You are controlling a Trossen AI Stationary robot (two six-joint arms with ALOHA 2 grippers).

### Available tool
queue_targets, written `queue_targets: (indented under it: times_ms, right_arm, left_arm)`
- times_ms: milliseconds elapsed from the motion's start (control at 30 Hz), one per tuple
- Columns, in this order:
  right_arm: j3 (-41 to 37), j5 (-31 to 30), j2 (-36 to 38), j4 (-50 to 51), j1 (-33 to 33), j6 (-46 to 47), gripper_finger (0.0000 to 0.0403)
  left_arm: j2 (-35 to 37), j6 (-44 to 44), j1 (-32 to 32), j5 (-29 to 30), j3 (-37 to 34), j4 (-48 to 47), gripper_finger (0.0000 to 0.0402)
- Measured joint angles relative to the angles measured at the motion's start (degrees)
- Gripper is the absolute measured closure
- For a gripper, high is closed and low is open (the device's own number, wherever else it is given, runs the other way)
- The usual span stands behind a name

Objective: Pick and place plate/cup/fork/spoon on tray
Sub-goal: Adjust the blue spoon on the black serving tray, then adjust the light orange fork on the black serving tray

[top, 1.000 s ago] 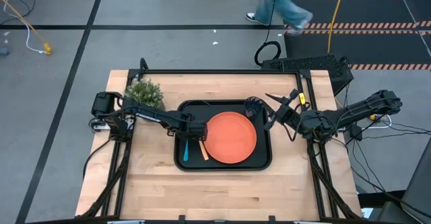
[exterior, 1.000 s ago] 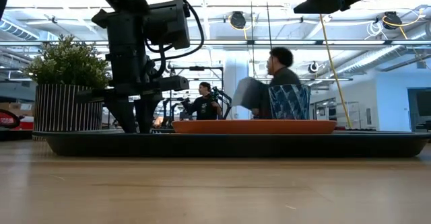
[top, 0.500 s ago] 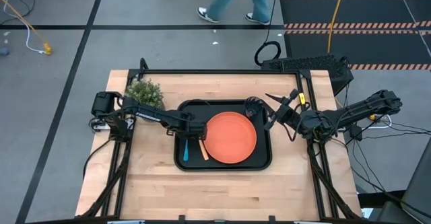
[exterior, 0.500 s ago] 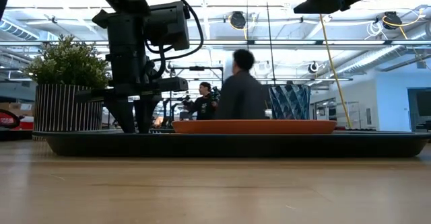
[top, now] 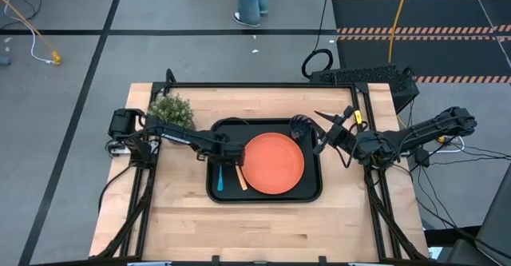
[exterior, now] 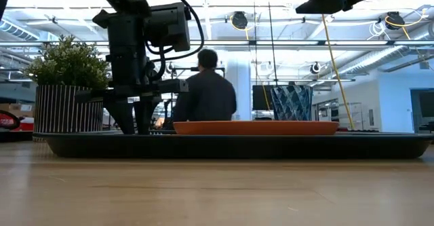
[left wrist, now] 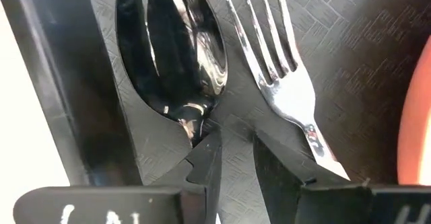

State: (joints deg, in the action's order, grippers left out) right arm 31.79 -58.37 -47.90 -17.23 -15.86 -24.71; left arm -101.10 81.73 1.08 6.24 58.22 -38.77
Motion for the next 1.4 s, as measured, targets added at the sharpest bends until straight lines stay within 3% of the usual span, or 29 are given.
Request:
queue_targets:
  times_ms: [333,833,1400]
  right_arm:
    - [0.0,0.0,0.0,0.0,0.0,0.0,0.0289]
    - [0.0,0.0,0.0,0.0,0.0,0.0,0.0289]
    - [0.0,0.0,0.0,0.0,0.0,0.0,0.0289]
  left_arm:
    - [0.0,-0.2,0.0,-0.2,0.1,7.1,0.0311]
    - [0.0,0.4,0.0,-1.7,0.1,10.6,0.0311]
    - [0.0,5.4,0.3,-0.2,0.1,6.4,0.0311]
